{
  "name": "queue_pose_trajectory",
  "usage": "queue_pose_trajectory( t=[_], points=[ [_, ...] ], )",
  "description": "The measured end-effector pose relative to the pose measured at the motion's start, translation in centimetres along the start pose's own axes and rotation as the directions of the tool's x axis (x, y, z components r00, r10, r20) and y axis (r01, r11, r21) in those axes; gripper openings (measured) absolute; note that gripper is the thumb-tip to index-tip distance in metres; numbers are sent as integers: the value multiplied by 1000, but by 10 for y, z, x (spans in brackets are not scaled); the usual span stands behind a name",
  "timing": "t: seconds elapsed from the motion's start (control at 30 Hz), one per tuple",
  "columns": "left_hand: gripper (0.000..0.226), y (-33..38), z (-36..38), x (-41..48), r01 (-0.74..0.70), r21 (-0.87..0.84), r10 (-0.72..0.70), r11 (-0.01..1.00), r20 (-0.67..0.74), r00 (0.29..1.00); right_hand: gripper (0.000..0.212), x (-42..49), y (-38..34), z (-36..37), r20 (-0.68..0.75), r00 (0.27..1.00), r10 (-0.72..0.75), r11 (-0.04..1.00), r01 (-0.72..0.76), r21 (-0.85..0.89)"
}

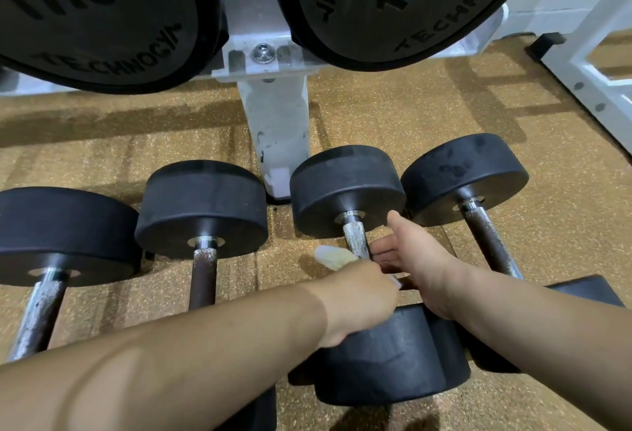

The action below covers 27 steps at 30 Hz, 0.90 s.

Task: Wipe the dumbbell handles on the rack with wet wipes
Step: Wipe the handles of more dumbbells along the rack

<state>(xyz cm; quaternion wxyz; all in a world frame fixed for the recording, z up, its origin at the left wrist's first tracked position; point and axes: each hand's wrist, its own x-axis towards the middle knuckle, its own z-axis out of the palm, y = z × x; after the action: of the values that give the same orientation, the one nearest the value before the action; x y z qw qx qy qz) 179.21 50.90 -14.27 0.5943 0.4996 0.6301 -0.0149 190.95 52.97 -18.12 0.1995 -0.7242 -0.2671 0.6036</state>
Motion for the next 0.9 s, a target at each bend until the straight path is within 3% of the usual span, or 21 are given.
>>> queue_pose_trajectory(
  t=[0.07,0.13,0.2,0.27,0.4,0.5,0.57,0.63,0.73,0.8,0.9],
  points=[
    [33,2,2,1,-93,81,94,992,-14,995,80,1,3,0,-6,1000,-1,1000,1,15],
    [27,1,-7,5,-200,101,214,975,-159,964,64,1,5,0,-30,999,-14,999,16,46],
    [36,-9,-18,22,-230,324,324,918,-274,905,59,-1,5,0,-18,1000,-17,999,18,45],
    [43,-17,-23,34,-232,514,423,825,-291,858,59,-4,3,1,-7,1000,-14,1000,14,22],
    [26,-20,-20,43,-365,679,545,637,-62,836,55,-11,-1,6,-15,1000,-13,1000,13,16],
    [10,-14,-29,43,-380,713,489,590,59,870,57,-14,-4,4,-35,999,-1,1000,2,17],
    [16,-13,-32,40,-396,698,442,597,126,888,61,-18,-7,4,-31,1000,-1,1000,1,-4],
    [23,-17,-27,36,-419,605,389,678,189,902,65,-19,-7,3,-33,999,13,1000,-14,-5],
    [23,-26,-16,27,-348,284,286,894,237,928,64,-16,-6,2,-19,1000,22,1000,-22,1],
    [10,-27,-21,16,-237,77,216,968,211,953,61,-12,-3,4,-44,999,-7,1000,7,14],
    [14,-28,-49,4,-174,-38,178,984,176,968,47,-12,-4,7,-169,965,-202,979,201,-21]
  ],
)
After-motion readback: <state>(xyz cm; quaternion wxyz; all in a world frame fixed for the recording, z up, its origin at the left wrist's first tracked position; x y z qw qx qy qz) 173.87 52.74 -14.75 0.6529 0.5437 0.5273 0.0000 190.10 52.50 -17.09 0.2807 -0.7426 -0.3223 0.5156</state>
